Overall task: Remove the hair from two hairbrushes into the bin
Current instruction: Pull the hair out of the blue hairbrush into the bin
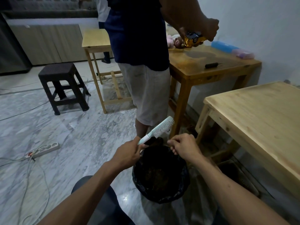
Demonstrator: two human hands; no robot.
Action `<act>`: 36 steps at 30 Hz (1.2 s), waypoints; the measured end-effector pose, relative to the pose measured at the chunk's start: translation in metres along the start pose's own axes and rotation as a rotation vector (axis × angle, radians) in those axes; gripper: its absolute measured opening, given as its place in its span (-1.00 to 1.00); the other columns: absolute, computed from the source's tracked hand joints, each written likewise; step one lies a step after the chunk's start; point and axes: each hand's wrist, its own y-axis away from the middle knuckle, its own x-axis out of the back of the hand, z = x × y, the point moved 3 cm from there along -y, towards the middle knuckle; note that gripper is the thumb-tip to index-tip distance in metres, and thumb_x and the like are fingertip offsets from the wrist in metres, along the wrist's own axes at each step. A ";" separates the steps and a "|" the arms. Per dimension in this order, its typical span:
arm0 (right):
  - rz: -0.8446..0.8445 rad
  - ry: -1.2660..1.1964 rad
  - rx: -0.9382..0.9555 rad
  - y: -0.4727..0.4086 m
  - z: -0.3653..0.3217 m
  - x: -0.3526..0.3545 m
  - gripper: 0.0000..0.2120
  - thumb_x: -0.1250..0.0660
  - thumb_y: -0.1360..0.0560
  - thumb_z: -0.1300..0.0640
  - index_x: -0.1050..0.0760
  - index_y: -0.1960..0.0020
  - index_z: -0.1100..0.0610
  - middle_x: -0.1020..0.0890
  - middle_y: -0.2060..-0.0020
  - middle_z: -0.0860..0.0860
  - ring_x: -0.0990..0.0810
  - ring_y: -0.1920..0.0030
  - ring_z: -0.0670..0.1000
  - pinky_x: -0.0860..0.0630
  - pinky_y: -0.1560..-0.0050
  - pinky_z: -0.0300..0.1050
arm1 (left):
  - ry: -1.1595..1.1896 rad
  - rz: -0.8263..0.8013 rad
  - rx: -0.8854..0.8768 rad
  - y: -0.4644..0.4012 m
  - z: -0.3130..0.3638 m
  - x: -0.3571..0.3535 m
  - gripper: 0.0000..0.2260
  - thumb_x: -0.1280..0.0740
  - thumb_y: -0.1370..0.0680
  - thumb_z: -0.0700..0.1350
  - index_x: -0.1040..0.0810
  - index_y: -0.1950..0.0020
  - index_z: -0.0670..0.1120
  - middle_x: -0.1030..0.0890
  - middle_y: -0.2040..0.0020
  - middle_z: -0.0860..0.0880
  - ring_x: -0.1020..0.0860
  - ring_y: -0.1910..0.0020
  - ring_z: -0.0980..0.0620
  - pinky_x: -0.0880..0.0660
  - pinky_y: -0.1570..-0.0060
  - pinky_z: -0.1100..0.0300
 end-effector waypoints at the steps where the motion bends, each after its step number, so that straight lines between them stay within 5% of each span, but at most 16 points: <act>1: -0.007 0.030 -0.015 0.001 0.002 -0.002 -0.83 -0.42 -0.61 0.15 -0.74 0.09 0.16 -0.72 0.34 0.09 -0.62 0.44 -0.15 -0.54 0.38 -0.37 | -0.043 -0.003 -0.005 0.000 -0.001 0.000 -0.78 -0.14 -0.67 0.08 -0.42 -0.12 -0.04 -0.51 0.23 0.03 -0.44 0.35 0.05 -0.27 0.40 0.15; 4: -0.118 0.074 -0.084 0.000 0.010 -0.007 -0.82 -0.32 -0.66 0.22 -0.70 0.02 0.20 -0.71 0.19 0.09 -0.66 0.28 -0.10 -0.58 0.29 -0.36 | -0.115 0.012 -0.018 0.001 0.000 0.000 -0.77 -0.14 -0.67 0.09 -0.42 -0.12 -0.06 -0.48 0.20 0.05 -0.43 0.33 0.03 -0.24 0.41 0.16; 7: -0.268 0.324 -0.073 0.000 0.012 -0.005 -0.59 -0.26 -0.60 0.32 -0.55 -0.42 0.13 -0.59 -0.33 0.13 -0.61 -0.30 0.09 -0.56 -0.31 -0.11 | -0.133 0.021 -0.012 0.000 0.000 0.001 -0.76 -0.14 -0.67 0.10 -0.41 -0.13 -0.05 -0.50 0.16 0.03 -0.45 0.31 0.00 -0.26 0.40 0.14; 9: -0.282 0.377 -0.091 -0.001 0.009 0.000 -0.37 -0.29 -0.55 0.30 -0.31 -0.60 0.08 -0.37 -0.54 0.14 -0.39 -0.53 0.17 -0.40 -0.48 0.00 | -0.150 0.010 -0.009 -0.001 -0.002 0.002 -0.75 -0.13 -0.66 0.12 -0.40 -0.13 -0.05 -0.49 0.18 0.04 -0.45 0.32 0.00 -0.24 0.42 0.15; 14: -0.162 -0.220 -0.236 -0.009 0.002 0.010 -0.32 -0.38 -0.52 0.26 -0.28 -0.59 0.06 -0.62 -0.23 0.08 -0.64 -0.15 0.06 -0.60 -0.21 0.07 | -0.162 0.000 0.006 0.003 -0.007 0.006 -0.75 -0.13 -0.67 0.11 -0.41 -0.13 -0.04 -0.43 0.25 0.08 -0.38 0.38 0.07 -0.22 0.44 0.17; 18: -0.255 -0.643 -0.178 -0.010 -0.014 0.010 -0.44 -0.48 -0.54 0.26 -0.38 -0.49 0.12 -0.67 -0.23 0.19 -0.72 -0.16 0.11 -0.68 -0.10 -0.08 | -0.143 -0.020 -0.008 0.003 -0.008 0.007 -0.77 -0.13 -0.67 0.10 -0.41 -0.12 -0.05 -0.38 0.30 0.10 -0.36 0.39 0.09 -0.23 0.43 0.17; 23: 0.000 -0.551 -0.142 -0.013 -0.013 0.013 -0.68 -0.48 -0.52 0.33 -0.61 -0.27 0.33 -0.76 0.10 0.16 -0.77 0.14 0.02 -0.68 0.20 -0.26 | -0.118 -0.053 -0.052 0.002 -0.010 0.012 -0.81 -0.15 -0.68 0.08 -0.40 -0.08 -0.02 -0.40 0.32 0.12 -0.38 0.38 0.09 -0.31 0.38 0.14; 27: 0.192 -0.146 -0.095 -0.011 -0.003 0.009 -0.89 -0.48 -0.56 0.20 -0.74 -0.05 0.18 -0.74 0.27 0.03 -0.74 0.26 -0.05 -0.64 0.26 -0.26 | -0.203 -0.053 -0.076 0.001 -0.016 0.015 -0.76 -0.13 -0.67 0.11 -0.41 -0.11 -0.03 -0.46 0.22 0.09 -0.45 0.29 0.00 -0.38 0.31 0.08; 31: 0.156 0.051 -0.112 -0.006 0.009 0.004 -0.92 -0.47 -0.57 0.17 -0.75 0.05 0.12 -0.72 0.36 0.00 -0.71 0.36 -0.10 -0.72 0.15 -0.08 | -0.299 -0.047 -0.111 0.001 -0.018 0.013 -0.76 -0.13 -0.67 0.11 -0.43 -0.16 -0.02 -0.54 0.12 0.05 -0.50 0.26 -0.01 -0.38 0.33 0.12; 36: 0.071 0.175 -0.109 0.005 0.014 -0.001 -0.88 -0.44 -0.59 0.15 -0.75 0.07 0.11 -0.70 0.35 -0.03 -0.69 0.30 -0.14 -0.49 0.30 -0.36 | -0.326 0.027 -0.015 -0.006 -0.023 0.016 -0.77 -0.14 -0.66 0.07 -0.41 -0.19 -0.05 -0.59 0.04 -0.06 -0.56 0.23 -0.12 -0.37 0.34 0.07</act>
